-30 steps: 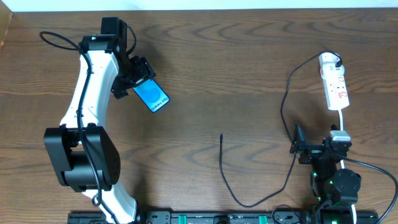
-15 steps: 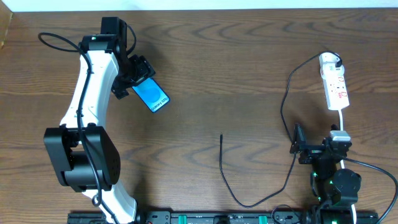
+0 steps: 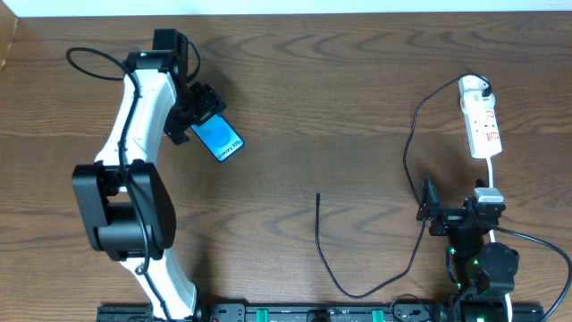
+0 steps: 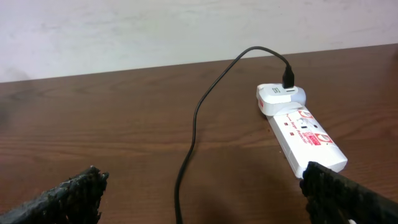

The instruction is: Plug charger to phone and switch on socket

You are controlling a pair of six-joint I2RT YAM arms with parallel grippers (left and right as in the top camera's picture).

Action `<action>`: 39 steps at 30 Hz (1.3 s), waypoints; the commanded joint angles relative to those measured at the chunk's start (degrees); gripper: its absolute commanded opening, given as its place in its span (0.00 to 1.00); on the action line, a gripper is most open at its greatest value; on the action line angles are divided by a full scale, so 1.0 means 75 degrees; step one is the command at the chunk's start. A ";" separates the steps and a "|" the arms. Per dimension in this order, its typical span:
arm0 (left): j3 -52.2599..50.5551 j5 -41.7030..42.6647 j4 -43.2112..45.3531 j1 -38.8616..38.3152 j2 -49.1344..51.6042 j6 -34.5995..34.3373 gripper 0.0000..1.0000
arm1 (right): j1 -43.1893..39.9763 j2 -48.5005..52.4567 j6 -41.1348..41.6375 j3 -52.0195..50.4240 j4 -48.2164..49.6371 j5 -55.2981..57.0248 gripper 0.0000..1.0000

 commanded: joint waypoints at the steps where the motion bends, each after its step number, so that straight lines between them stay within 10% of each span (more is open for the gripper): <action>1: 0.0204 -0.0073 0.0300 0.0041 0.0093 -0.0079 0.85 | 0.0044 -0.0006 0.0009 -0.0009 -0.0032 0.0058 0.99; 12: 0.0201 -0.0079 0.0536 0.0038 0.0405 -0.0274 0.85 | 0.0044 -0.0006 0.0009 -0.0009 -0.0032 0.0058 0.99; 18: 0.0201 -0.0082 0.0618 0.0038 0.0423 -0.0277 0.62 | 0.0044 -0.0006 0.0009 -0.0009 -0.0032 0.0061 0.99; 20: 0.0201 -0.0082 0.0618 0.0038 0.0423 -0.0274 0.96 | 0.0044 -0.0006 0.0009 -0.0009 -0.0032 0.0058 0.99; 21: 0.0201 -0.0102 0.0621 0.0038 0.0423 -0.0274 0.98 | 0.0044 -0.0006 0.0009 -0.0009 -0.0032 0.0058 0.99; 39: 0.0221 -0.0236 0.0536 0.0376 0.0443 -0.0361 0.98 | 0.0044 -0.0006 0.0009 -0.0009 -0.0035 0.0058 0.99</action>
